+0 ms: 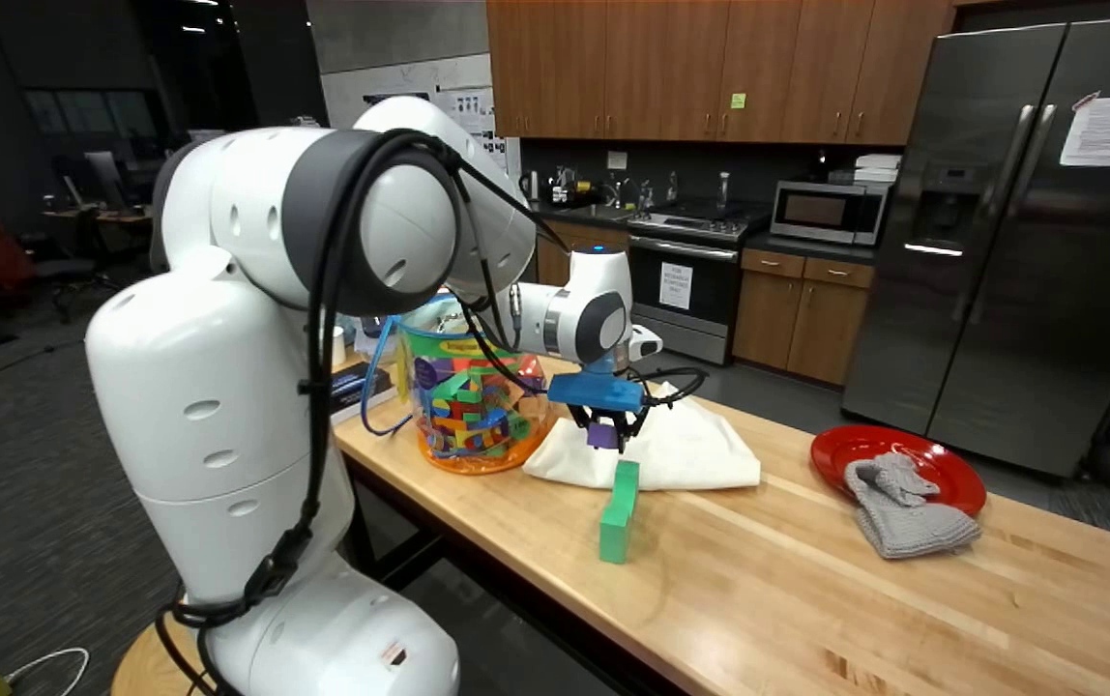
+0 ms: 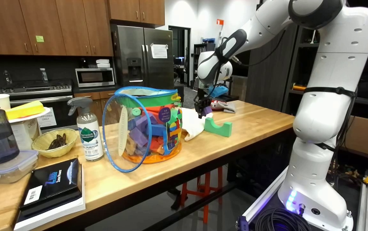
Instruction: Take a purple block out of the bag
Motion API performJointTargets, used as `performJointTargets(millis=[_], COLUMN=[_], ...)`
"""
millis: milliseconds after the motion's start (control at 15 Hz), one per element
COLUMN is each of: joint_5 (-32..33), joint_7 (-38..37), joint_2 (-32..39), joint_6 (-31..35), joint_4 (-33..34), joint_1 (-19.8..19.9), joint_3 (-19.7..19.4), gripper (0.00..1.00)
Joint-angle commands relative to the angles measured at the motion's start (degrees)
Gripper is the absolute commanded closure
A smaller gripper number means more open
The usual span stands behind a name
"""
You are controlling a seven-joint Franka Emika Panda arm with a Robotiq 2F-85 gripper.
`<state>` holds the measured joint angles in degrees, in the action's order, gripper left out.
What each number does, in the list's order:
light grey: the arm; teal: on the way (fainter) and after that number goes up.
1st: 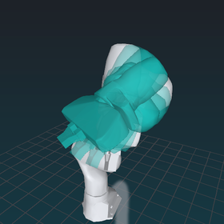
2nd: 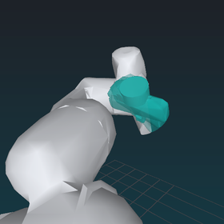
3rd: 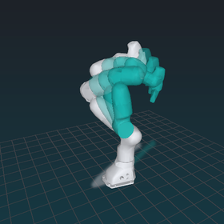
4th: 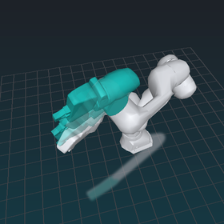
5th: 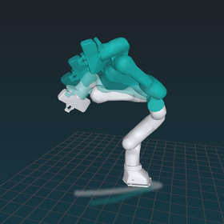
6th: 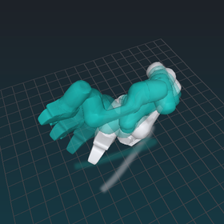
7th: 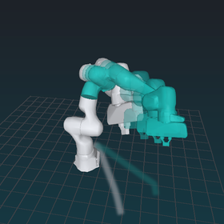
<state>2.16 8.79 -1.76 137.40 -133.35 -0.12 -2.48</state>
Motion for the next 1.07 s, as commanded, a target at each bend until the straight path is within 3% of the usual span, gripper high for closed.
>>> performJointTargets(millis=[0,133,200,267,333,533,1000], joint_5=[0.19,0.25,0.36,0.55,0.06,0.07,0.08], joint_7=[0.35,0.24,0.20,0.11,-0.06,-0.06,-0.07], joint_2=[1.65,2.06,2.18,2.31,1.83,2.17,2.19], joint_6=[0.36,0.68,0.84,0.98,0.29,0.52,0.54], joint_4=[1.13,1.14,1.18,1.27,0.64,0.84,0.90], joint_1=[0.93,1.12,1.20,1.23,0.95,1.04,1.06], joint_3=[0.05,0.02,0.03,0.07,0.39,0.38,0.38], gripper=[0.84,0.84,0.50,0.33,0.54,0.34,0.33])
